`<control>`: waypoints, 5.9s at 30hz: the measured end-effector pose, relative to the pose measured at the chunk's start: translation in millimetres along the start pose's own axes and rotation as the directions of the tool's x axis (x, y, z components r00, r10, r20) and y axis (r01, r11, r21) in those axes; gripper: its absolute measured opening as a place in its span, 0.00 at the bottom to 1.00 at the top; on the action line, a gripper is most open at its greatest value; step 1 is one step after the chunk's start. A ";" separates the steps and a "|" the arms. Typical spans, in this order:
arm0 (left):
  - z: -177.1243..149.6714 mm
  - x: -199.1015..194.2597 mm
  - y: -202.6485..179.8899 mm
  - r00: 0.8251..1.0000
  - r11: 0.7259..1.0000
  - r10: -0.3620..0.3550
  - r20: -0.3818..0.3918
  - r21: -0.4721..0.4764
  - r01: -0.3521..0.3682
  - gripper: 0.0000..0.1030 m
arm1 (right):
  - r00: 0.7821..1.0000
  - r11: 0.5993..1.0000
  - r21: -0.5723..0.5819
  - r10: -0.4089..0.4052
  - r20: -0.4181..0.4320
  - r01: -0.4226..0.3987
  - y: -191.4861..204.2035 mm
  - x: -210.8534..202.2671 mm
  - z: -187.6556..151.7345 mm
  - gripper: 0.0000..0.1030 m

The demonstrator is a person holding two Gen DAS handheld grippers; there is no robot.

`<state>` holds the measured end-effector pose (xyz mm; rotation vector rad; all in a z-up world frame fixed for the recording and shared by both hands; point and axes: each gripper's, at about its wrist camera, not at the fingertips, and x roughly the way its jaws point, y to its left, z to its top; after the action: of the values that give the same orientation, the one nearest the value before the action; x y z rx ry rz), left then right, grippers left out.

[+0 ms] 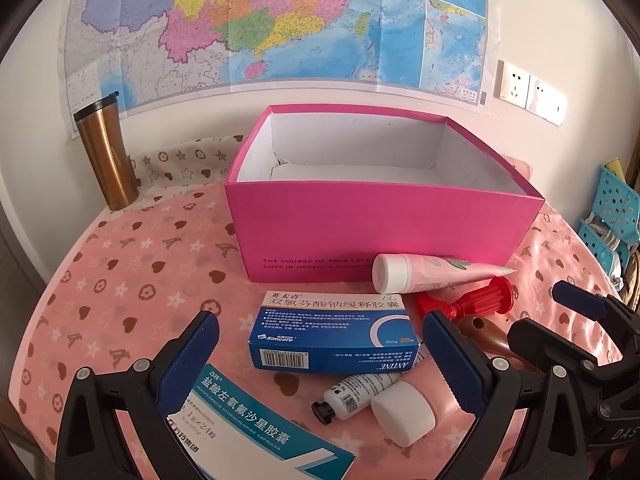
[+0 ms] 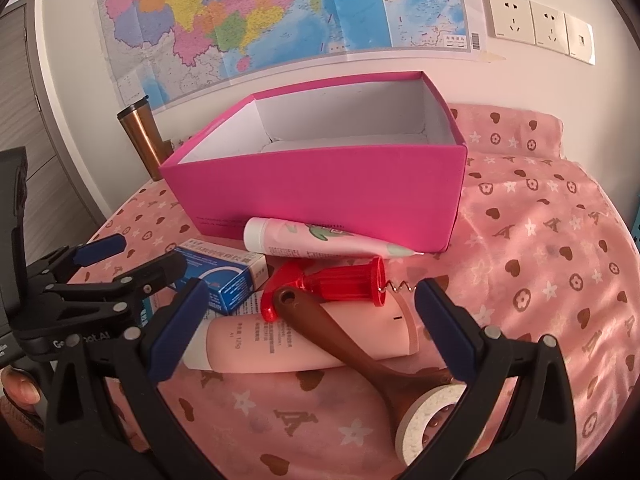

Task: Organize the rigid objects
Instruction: 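Move the right tool toward the blue medicine box, then close the right gripper on the blue medicine box, then carry the blue medicine box into the magenta box and release, then grasp the brown wooden comb by its handle with the right gripper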

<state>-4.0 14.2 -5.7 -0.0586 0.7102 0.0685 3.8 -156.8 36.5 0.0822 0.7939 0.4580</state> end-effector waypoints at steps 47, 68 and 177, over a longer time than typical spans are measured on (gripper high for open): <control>6.2 44.0 50.9 0.943 0.965 -0.260 -0.205 -0.021 0.262 0.53 | 0.917 0.960 -0.004 0.265 -0.298 -0.279 45.4 81.0 25.1 0.54; 5.8 34.1 60.2 0.917 0.945 -0.327 -0.230 -0.088 0.315 0.54 | 0.927 0.956 -0.019 0.277 -0.251 -0.291 59.6 62.2 29.4 0.59; 0.4 25.2 -28.5 0.891 0.885 -0.429 -0.150 0.129 0.447 0.65 | 0.933 0.966 -0.179 0.114 -0.343 -0.184 -24.2 16.8 15.7 0.30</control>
<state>17.6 -13.0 -20.9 -0.0683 0.8033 -0.4325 34.0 -169.8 30.4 -0.1350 1.0686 0.7100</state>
